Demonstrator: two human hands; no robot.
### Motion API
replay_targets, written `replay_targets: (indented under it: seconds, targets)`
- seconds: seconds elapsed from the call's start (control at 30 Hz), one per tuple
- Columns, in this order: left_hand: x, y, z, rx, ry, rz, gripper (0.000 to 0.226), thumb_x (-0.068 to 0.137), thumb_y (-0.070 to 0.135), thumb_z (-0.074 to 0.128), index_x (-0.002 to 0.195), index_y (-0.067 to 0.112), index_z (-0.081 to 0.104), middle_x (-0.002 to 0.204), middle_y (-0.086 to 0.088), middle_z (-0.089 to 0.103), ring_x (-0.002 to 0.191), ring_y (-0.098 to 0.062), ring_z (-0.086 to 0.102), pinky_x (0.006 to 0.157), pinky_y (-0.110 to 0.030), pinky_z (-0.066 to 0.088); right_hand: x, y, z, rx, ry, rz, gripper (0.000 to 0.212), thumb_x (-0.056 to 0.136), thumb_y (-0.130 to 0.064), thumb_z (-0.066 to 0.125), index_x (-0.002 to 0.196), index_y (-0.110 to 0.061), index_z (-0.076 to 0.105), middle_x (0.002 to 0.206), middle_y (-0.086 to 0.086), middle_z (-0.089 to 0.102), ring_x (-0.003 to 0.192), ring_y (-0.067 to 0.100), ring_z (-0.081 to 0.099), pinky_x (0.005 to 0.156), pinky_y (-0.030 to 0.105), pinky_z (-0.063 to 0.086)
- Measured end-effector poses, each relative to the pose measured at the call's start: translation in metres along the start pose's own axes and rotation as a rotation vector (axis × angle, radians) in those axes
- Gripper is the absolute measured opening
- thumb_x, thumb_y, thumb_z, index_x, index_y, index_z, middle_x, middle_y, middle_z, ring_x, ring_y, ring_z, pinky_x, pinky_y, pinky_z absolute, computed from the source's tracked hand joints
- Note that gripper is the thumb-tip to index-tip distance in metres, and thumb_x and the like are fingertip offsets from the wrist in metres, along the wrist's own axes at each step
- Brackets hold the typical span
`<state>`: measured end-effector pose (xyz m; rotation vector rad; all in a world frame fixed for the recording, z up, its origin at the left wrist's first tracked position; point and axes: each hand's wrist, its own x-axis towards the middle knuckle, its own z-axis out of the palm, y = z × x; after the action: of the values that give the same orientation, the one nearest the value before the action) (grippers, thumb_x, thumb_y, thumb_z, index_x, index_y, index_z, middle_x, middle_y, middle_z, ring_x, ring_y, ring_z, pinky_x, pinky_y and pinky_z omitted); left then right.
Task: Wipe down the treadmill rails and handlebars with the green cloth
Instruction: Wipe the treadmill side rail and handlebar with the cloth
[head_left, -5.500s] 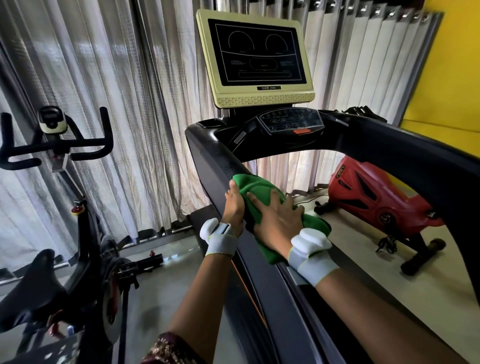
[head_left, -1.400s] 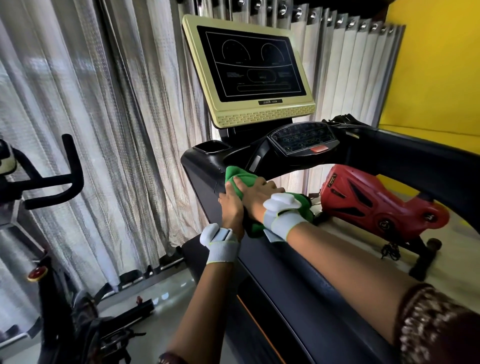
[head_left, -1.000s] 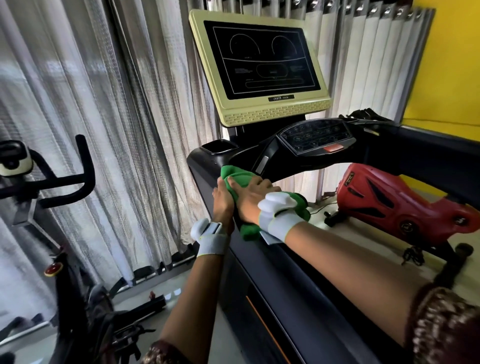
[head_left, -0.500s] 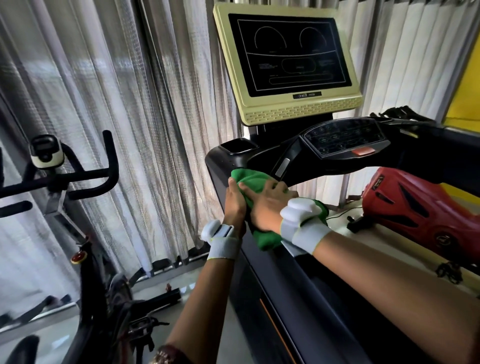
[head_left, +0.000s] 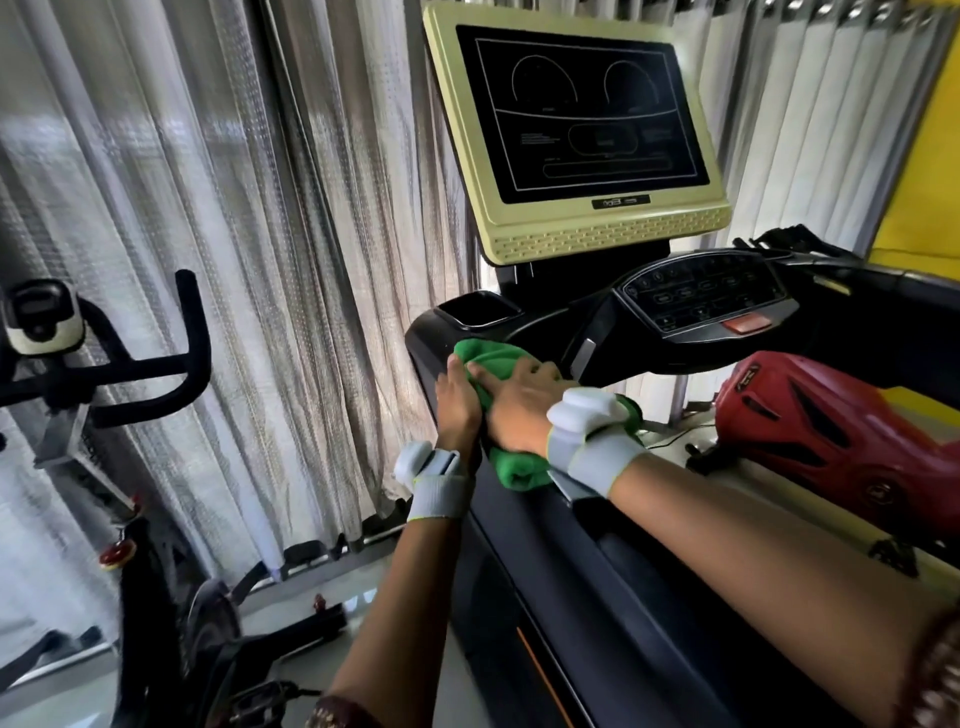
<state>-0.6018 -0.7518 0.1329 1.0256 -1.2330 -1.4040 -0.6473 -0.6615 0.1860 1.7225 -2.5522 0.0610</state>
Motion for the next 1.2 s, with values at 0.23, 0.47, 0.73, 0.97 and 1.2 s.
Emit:
replay_targets:
  seconds: [0.23, 0.47, 0.73, 0.97, 1.2]
  targets:
    - [0.026, 0.003, -0.006, 0.193, -0.098, 0.041, 0.096, 0.066, 0.066, 0.027, 0.137, 0.004, 0.046, 0.142, -0.023, 0.045, 0.136, -0.035, 0.039, 0.115, -0.047, 0.029, 0.029, -0.012, 0.004, -0.027, -0.009, 0.014, 0.062, 0.09, -0.04, 0.042, 0.143, -0.052, 0.012, 0.146, 0.016, 0.023, 0.129, 0.042, 0.028, 0.102, 0.053, 0.031]
    - [0.043, 0.011, -0.011, 0.341, -0.145, 0.025, 0.072, 0.083, 0.044, 0.034, 0.135, -0.004, 0.043, 0.142, -0.029, 0.04, 0.135, -0.042, 0.036, 0.113, -0.052, 0.03, 0.053, -0.022, -0.012, 0.042, -0.078, 0.015, 0.059, 0.095, -0.038, 0.037, 0.147, -0.047, 0.011, 0.151, 0.016, 0.018, 0.132, 0.042, 0.025, 0.108, 0.048, 0.027]
    - [0.044, 0.018, -0.01, 0.428, -0.212, 0.076, 0.064, 0.09, 0.037, 0.033, 0.138, -0.004, 0.039, 0.148, -0.03, 0.03, 0.14, -0.042, 0.027, 0.117, -0.05, 0.022, 0.064, -0.023, -0.013, 0.049, -0.114, 0.058, 0.06, 0.096, -0.039, 0.036, 0.148, -0.047, 0.006, 0.153, 0.016, 0.014, 0.135, 0.042, 0.021, 0.11, 0.048, 0.025]
    - [0.043, 0.021, -0.013, 0.427, -0.201, 0.055, 0.052, 0.099, 0.03, 0.035, 0.138, -0.004, 0.037, 0.148, -0.027, 0.028, 0.141, -0.04, 0.024, 0.117, -0.049, 0.021, 0.057, -0.023, -0.011, 0.042, -0.096, 0.056, 0.059, 0.096, -0.04, 0.034, 0.148, -0.044, 0.008, 0.148, 0.015, 0.021, 0.131, 0.039, 0.026, 0.106, 0.047, 0.029]
    - [0.053, 0.026, -0.017, 0.412, -0.169, 0.071, 0.055, 0.1, 0.033, 0.031, 0.144, 0.0, 0.034, 0.154, -0.021, 0.022, 0.146, -0.033, 0.014, 0.12, -0.044, 0.014, 0.077, -0.034, -0.018, 0.063, -0.124, 0.072, 0.058, 0.097, -0.041, 0.034, 0.148, -0.045, 0.008, 0.153, 0.018, 0.011, 0.137, 0.042, 0.019, 0.113, 0.049, 0.022]
